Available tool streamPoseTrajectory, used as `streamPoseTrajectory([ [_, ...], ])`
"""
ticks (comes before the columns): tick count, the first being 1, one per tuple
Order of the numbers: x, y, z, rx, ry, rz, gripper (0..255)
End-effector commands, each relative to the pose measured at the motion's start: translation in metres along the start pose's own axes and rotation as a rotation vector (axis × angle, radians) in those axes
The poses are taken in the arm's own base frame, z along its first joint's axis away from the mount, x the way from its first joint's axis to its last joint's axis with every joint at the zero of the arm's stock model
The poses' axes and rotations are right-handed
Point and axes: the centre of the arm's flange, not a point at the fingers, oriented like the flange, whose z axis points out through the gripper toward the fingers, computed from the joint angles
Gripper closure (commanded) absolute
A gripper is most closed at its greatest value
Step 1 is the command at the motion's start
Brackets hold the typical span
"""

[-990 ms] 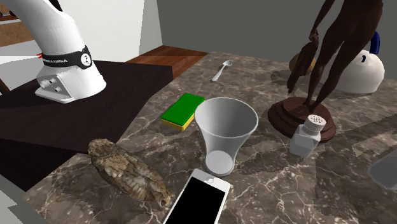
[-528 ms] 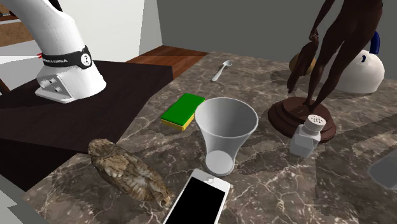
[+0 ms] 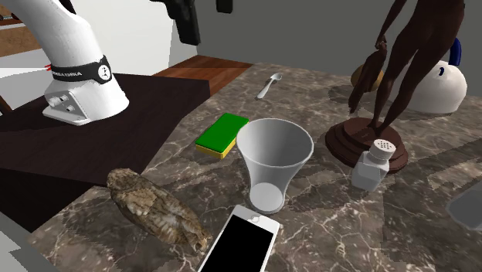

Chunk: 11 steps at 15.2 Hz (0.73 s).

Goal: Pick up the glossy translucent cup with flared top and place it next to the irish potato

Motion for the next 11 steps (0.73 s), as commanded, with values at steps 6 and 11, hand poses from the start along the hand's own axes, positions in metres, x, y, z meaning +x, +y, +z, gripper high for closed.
streamPoseTrajectory([
  [6, 0.059, 0.069, 0.04, 0.041, 0.01, -0.007, 0],
  [11, 0.1, 0.115, 0.069, 0.072, 0.017, -0.011, 0],
])
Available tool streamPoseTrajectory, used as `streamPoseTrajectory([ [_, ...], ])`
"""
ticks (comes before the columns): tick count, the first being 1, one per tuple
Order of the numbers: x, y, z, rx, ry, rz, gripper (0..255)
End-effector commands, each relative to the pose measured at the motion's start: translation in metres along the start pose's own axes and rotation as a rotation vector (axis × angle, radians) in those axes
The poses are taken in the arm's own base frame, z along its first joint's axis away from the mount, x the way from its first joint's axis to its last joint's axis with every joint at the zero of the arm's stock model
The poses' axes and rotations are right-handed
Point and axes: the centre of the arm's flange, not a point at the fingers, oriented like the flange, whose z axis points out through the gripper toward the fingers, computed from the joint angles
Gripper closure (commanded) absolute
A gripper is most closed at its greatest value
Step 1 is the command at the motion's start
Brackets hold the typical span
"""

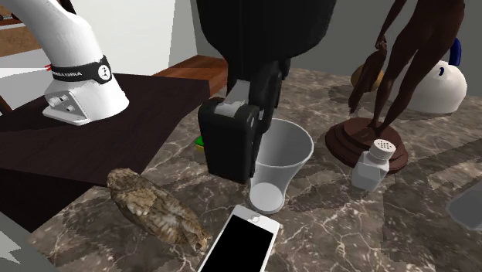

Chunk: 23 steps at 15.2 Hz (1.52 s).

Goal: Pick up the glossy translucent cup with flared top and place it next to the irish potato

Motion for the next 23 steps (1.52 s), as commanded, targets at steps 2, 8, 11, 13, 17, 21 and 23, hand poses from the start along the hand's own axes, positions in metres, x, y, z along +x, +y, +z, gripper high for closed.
streamPoseTrajectory([
  [2, 0.012, 0.018, 0.015, 0.012, 0.003, -0.002, 0],
  [8, 0.013, 0.017, 0.046, 0.012, 0.003, -0.002, 0],
  [11, 0.013, 0.017, 0.05, 0.012, 0.003, -0.002, 0],
  [13, 0.013, 0.017, 0.05, 0.012, 0.003, -0.002, 0],
  [17, 0.013, 0.017, 0.049, 0.012, 0.003, -0.002, 255],
  [21, 0.013, 0.017, 0.049, 0.012, 0.003, -0.002, 255],
  [23, 0.013, 0.017, 0.049, 0.012, 0.003, -0.002, 255],
])
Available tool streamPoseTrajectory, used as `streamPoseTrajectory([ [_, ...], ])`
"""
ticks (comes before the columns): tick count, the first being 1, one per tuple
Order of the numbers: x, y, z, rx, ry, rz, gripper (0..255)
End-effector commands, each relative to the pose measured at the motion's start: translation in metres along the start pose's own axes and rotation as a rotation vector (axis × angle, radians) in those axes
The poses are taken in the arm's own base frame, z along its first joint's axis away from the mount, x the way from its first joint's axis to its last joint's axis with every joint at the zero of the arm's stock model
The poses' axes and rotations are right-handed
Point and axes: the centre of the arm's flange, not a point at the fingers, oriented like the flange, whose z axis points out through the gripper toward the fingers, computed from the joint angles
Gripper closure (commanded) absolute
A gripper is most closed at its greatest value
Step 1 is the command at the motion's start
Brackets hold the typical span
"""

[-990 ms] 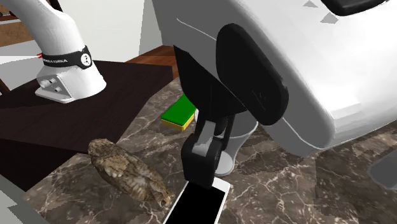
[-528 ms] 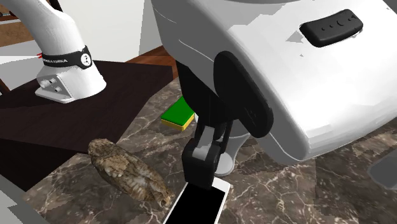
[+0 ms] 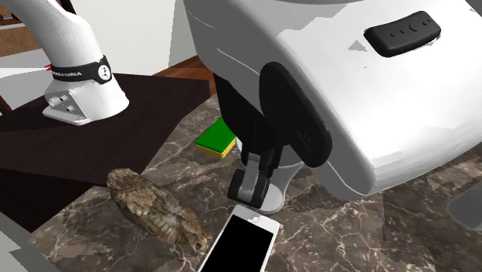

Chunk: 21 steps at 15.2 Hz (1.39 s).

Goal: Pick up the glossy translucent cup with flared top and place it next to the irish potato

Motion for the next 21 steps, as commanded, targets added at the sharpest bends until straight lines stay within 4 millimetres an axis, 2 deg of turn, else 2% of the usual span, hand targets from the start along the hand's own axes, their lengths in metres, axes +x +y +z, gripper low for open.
streamPoseTrajectory([
  [1, 0.0, 0.0, 0.0, 0.0, 0.0, 0.0, 255],
  [3, 0.0, 0.0, 0.0, 0.0, 0.0, 0.0, 255],
  [21, -0.005, -0.027, -0.091, 0.0, 0.0, 0.0, 255],
])
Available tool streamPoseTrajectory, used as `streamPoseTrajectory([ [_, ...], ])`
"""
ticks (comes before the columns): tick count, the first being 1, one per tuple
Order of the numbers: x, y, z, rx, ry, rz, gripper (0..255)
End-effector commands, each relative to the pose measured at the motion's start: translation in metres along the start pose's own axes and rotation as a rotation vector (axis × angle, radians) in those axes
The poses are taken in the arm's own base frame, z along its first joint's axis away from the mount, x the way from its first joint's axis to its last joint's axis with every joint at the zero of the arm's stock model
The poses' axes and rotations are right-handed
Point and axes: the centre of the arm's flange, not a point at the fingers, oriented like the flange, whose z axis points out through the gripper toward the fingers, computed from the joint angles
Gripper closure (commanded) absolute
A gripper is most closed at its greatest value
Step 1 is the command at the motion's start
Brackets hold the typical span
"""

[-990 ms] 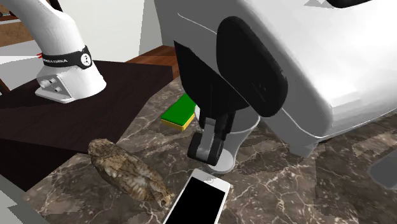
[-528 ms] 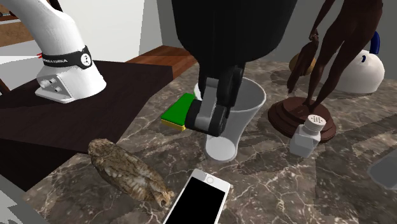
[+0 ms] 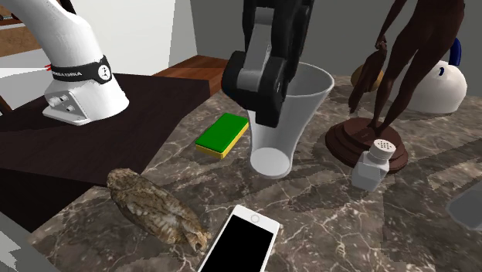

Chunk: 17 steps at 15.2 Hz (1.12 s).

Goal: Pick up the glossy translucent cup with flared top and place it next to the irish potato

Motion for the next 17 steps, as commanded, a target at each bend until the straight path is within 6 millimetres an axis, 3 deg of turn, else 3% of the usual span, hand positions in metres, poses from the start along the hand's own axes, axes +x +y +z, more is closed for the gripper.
streamPoseTrajectory([
  [1, -0.001, -0.002, -0.01, 0.0, 0.0, 0.0, 255],
  [17, -0.006, -0.026, -0.091, 0.0, 0.0, 0.0, 255],
])
